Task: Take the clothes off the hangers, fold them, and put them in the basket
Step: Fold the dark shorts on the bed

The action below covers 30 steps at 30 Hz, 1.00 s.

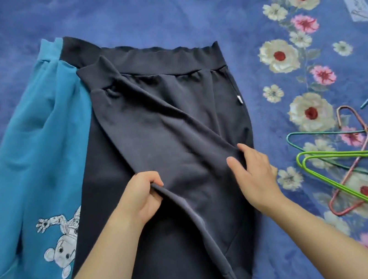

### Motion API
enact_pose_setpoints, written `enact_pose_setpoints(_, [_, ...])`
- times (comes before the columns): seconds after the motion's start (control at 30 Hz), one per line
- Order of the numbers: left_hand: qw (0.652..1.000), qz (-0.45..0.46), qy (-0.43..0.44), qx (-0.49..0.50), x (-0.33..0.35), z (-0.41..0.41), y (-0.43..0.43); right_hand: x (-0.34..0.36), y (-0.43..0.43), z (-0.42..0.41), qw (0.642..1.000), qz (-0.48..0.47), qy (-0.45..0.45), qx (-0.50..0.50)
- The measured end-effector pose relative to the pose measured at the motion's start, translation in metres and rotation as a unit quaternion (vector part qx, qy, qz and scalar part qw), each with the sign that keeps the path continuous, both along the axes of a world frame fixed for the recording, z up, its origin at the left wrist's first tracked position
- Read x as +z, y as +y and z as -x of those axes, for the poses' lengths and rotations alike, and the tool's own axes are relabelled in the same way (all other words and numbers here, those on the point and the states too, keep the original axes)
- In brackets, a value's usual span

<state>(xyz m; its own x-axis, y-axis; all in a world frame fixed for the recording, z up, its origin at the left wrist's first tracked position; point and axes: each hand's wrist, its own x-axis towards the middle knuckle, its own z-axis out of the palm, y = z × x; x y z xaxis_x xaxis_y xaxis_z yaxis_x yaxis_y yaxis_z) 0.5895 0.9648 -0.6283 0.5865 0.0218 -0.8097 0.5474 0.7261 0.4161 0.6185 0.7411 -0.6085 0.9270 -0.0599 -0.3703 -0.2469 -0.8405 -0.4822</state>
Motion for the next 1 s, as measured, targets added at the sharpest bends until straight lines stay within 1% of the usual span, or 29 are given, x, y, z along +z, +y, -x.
enact_pose_setpoints(0.07, [1.0, 0.026, 0.006, 0.016, 0.0, 0.014, 0.0, -0.002, -0.005, -0.012, 0.999, 0.039, 0.021, 0.004])
enact_pose_setpoints(0.13, [0.999, 0.035, 0.02, 0.008, -0.001, 0.031, -0.011, -0.002, -0.011, -0.023, 0.997, 0.073, 0.029, 0.014])
enact_pose_setpoints(0.2, [0.997, 0.013, 0.045, -0.057, -0.001, 0.052, -0.036, -0.001, -0.019, -0.028, 0.996, 0.082, 0.043, 0.004])
enact_pose_setpoints(0.27, [0.983, -0.024, 0.075, -0.164, -0.004, 0.076, -0.066, -0.001, -0.028, -0.029, 0.996, 0.067, 0.055, -0.017])
enact_pose_setpoints(0.3, [0.976, -0.036, 0.088, -0.198, -0.007, 0.087, -0.079, 0.0, -0.032, -0.028, 0.996, 0.051, 0.06, -0.032])
enact_pose_setpoints(0.37, [0.965, -0.021, 0.1, -0.241, -0.012, 0.107, -0.098, 0.003, -0.039, -0.025, 0.995, 0.026, 0.056, -0.076])
enact_pose_setpoints(0.43, [0.952, 0.0, 0.094, -0.291, -0.011, 0.12, -0.11, 0.004, -0.046, -0.023, 0.992, 0.033, 0.041, -0.115])
enact_pose_setpoints(0.5, [0.936, 0.01, 0.073, -0.345, -0.011, 0.13, -0.12, 0.002, -0.051, -0.023, 0.991, 0.069, 0.038, -0.106])
enact_pose_setpoints(0.53, [0.931, 0.01, 0.064, -0.36, -0.01, 0.134, -0.124, 0.0, -0.053, -0.023, 0.992, 0.071, 0.043, -0.096])
enact_pose_setpoints(0.6, [0.929, -0.002, 0.053, -0.367, -0.009, 0.138, -0.129, -0.005, -0.054, -0.023, 0.994, 0.027, 0.039, -0.098])
enact_pose_setpoints(0.7, [0.94, -0.003, 0.045, -0.338, -0.014, 0.144, -0.13, -0.008, -0.054, -0.02, 0.98, -0.078, 0.028, -0.181])
enact_pose_setpoints(0.8, [0.944, 0.01, 0.047, -0.325, -0.018, 0.15, -0.13, -0.01, -0.057, -0.012, 0.943, -0.181, 0.08, -0.267])
enact_pose_setpoints(0.87, [0.943, 0.014, 0.051, -0.328, -0.019, 0.151, -0.133, -0.012, -0.059, -0.008, 0.913, -0.245, 0.134, -0.297])
enact_pose_setpoints(0.93, [0.942, 0.01, 0.053, -0.33, -0.019, 0.15, -0.137, -0.011, -0.06, 0.0, 0.896, -0.274, 0.18, -0.3])
enact_pose_setpoints(1.0, [0.941, 0.01, 0.051, -0.335, -0.018, 0.151, -0.143, -0.011, -0.059, 0.01, 0.891, -0.285, 0.182, -0.302])
